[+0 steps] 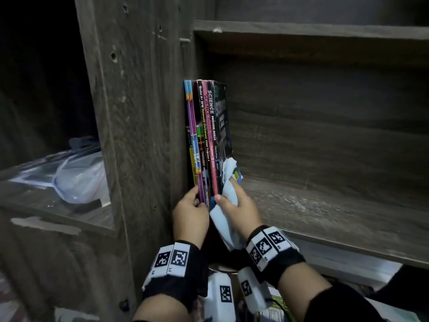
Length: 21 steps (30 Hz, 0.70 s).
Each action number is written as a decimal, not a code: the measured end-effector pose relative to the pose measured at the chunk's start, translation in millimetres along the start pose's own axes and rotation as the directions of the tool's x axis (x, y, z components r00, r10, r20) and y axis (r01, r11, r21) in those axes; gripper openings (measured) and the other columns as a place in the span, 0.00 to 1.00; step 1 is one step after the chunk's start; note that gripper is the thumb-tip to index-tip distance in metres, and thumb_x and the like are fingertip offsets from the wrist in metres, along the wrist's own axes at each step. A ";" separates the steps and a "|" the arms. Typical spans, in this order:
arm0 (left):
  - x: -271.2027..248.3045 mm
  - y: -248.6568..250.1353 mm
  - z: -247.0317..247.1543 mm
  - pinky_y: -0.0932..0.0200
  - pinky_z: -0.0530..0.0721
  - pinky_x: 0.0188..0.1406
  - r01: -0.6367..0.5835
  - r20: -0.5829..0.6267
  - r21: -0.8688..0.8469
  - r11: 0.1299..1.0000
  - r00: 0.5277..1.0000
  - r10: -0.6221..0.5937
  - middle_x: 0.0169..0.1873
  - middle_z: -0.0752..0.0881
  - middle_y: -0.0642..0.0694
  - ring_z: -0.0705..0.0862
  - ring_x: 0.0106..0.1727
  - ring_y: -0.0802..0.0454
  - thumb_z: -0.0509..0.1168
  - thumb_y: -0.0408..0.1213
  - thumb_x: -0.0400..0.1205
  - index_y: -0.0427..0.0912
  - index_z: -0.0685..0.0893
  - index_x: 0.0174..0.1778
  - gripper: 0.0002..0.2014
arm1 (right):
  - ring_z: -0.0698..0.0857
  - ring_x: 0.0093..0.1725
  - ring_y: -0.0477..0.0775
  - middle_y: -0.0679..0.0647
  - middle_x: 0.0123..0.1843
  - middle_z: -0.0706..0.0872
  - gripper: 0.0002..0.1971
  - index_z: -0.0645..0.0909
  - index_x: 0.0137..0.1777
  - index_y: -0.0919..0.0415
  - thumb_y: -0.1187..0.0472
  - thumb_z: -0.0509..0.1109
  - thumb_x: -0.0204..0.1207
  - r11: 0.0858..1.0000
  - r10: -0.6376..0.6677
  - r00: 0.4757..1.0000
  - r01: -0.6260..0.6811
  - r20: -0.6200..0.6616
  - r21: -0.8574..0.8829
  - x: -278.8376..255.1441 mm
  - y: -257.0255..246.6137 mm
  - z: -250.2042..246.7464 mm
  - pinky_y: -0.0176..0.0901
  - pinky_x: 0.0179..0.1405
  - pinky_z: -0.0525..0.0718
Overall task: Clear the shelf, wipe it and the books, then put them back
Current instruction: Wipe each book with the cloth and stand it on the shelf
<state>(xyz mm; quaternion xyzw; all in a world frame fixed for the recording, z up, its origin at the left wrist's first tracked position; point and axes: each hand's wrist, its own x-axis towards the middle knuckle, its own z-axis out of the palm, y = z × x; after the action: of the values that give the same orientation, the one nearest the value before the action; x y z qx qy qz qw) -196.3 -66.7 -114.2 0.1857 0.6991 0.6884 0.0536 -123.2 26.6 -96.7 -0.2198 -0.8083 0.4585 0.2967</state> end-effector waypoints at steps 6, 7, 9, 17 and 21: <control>-2.1 -0.3 0.0 0.51 0.85 0.58 0.015 0.033 0.022 1.000 0.999 -0.016 0.48 0.91 0.53 0.88 0.50 0.54 0.63 0.26 0.77 0.54 0.82 0.68 0.25 | 0.79 0.68 0.52 0.49 0.69 0.82 0.29 0.70 0.78 0.42 0.58 0.71 0.77 0.999 0.015 0.999 -0.016 -0.030 -0.046 -4.0 -0.4 -0.9 0.38 0.62 0.74; -3.0 -1.5 -1.3 0.50 0.85 0.58 0.025 0.040 0.051 0.998 0.999 -0.027 0.48 0.91 0.51 0.88 0.50 0.53 0.64 0.27 0.77 0.52 0.84 0.65 0.22 | 0.79 0.68 0.50 0.47 0.68 0.82 0.29 0.70 0.77 0.43 0.58 0.71 0.77 0.999 0.018 1.000 -0.019 -0.024 -0.045 -4.9 -2.3 -2.1 0.37 0.62 0.73; -7.2 -1.6 -5.2 0.48 0.86 0.55 0.034 0.061 0.196 0.980 0.997 -0.046 0.45 0.91 0.46 0.88 0.49 0.45 0.64 0.33 0.75 0.49 0.88 0.54 0.14 | 0.76 0.66 0.43 0.44 0.65 0.81 0.27 0.73 0.76 0.48 0.60 0.72 0.77 0.999 0.028 1.000 -0.028 -0.012 -0.016 -9.2 -4.8 -9.0 0.33 0.61 0.71; -35.5 -10.0 9.2 0.53 0.82 0.54 -0.070 0.284 0.724 0.686 0.937 -0.205 0.52 0.88 0.41 0.86 0.55 0.41 0.63 0.37 0.81 0.42 0.88 0.51 0.10 | 0.83 0.62 0.45 0.46 0.62 0.86 0.21 0.82 0.67 0.51 0.62 0.76 0.73 0.992 0.118 0.993 -0.117 -0.007 0.038 -88.0 34.0 -74.2 0.40 0.61 0.78; -60.2 -17.9 34.5 0.48 0.83 0.59 -0.184 0.382 0.821 0.541 0.880 -0.282 0.57 0.87 0.41 0.85 0.57 0.40 0.61 0.38 0.81 0.41 0.87 0.57 0.13 | 0.83 0.61 0.45 0.44 0.62 0.86 0.19 0.83 0.65 0.48 0.63 0.74 0.75 0.975 0.223 0.975 -0.222 -0.025 0.031 -149.5 67.8 -115.9 0.46 0.60 0.79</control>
<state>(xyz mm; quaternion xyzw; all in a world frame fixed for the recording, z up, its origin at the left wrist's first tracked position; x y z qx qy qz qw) -132.5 -54.0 -144.2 0.3293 0.9112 0.1997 0.1464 70.1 36.3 -150.7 -0.3113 -0.7679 0.4968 0.2581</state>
